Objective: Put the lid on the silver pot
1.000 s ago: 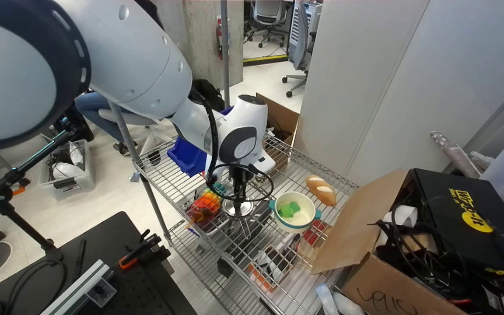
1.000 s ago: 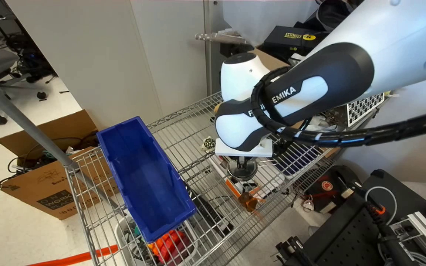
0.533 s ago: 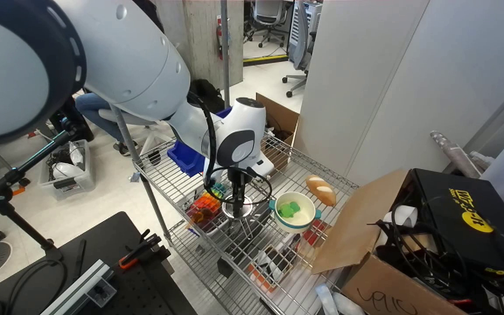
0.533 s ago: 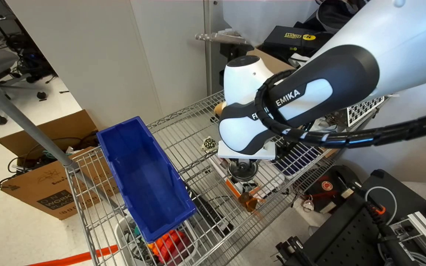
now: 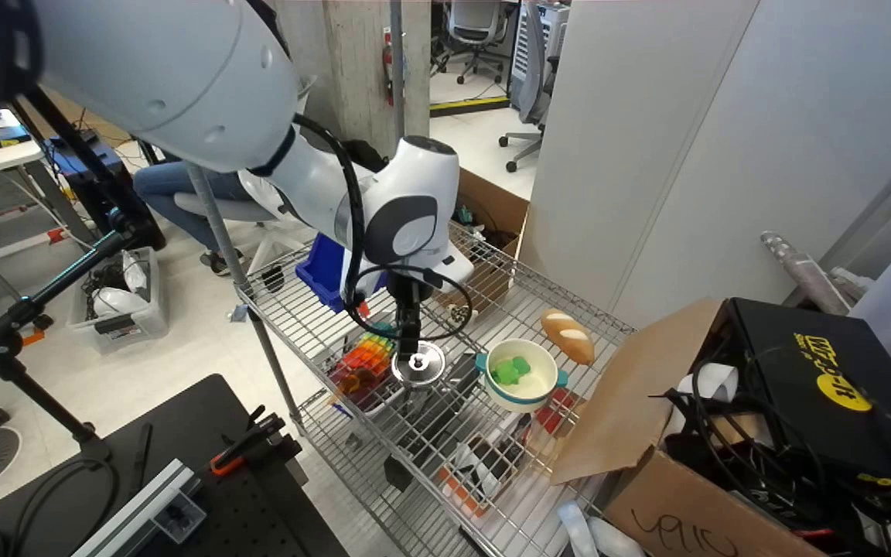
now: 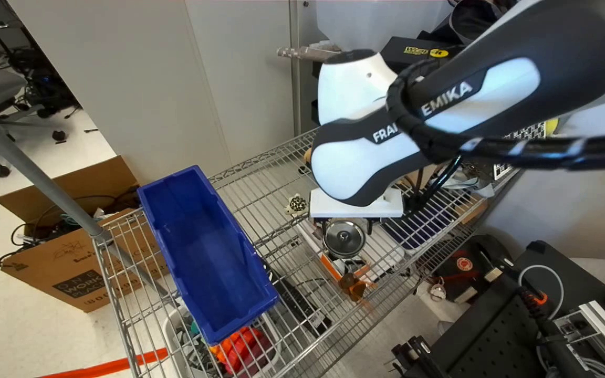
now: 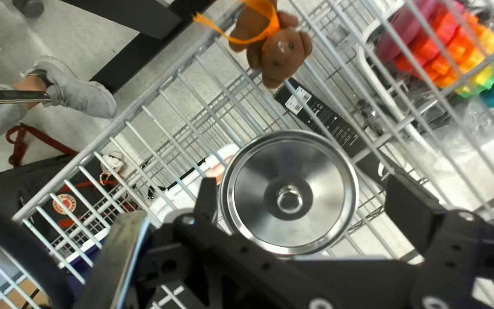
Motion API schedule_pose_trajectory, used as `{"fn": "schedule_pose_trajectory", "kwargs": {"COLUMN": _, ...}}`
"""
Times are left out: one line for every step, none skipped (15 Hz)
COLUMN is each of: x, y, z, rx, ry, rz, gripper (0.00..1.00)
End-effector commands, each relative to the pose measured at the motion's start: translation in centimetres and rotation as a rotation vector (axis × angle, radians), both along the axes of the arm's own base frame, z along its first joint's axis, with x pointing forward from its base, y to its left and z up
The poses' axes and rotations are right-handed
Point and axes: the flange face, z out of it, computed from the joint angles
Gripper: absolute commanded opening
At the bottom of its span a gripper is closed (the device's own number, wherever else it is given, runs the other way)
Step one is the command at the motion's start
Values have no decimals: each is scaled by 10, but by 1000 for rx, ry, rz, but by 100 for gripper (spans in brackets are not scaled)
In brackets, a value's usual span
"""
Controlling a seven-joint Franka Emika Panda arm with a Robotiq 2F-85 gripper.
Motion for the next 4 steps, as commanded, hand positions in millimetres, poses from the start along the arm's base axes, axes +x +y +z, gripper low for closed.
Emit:
{"fn": "schedule_pose_trajectory", "kwargs": {"x": -5, "y": 7, "z": 16, "rx": 29, "ry": 20, "rz": 30, "gripper": 100}}
{"fn": "schedule_pose_trajectory", "kwargs": {"x": -11, "y": 13, "z": 32, "rx": 56, "ry": 35, "rz": 58, "gripper": 100}}
{"fn": "schedule_pose_trajectory", "kwargs": {"x": -16, "y": 17, "z": 44, "rx": 68, "ry": 38, "rz": 73, "gripper": 100}}
{"fn": "schedule_pose_trajectory", "kwargs": {"x": -19, "y": 18, "z": 51, "rx": 73, "ry": 39, "rz": 79, "gripper": 100}}
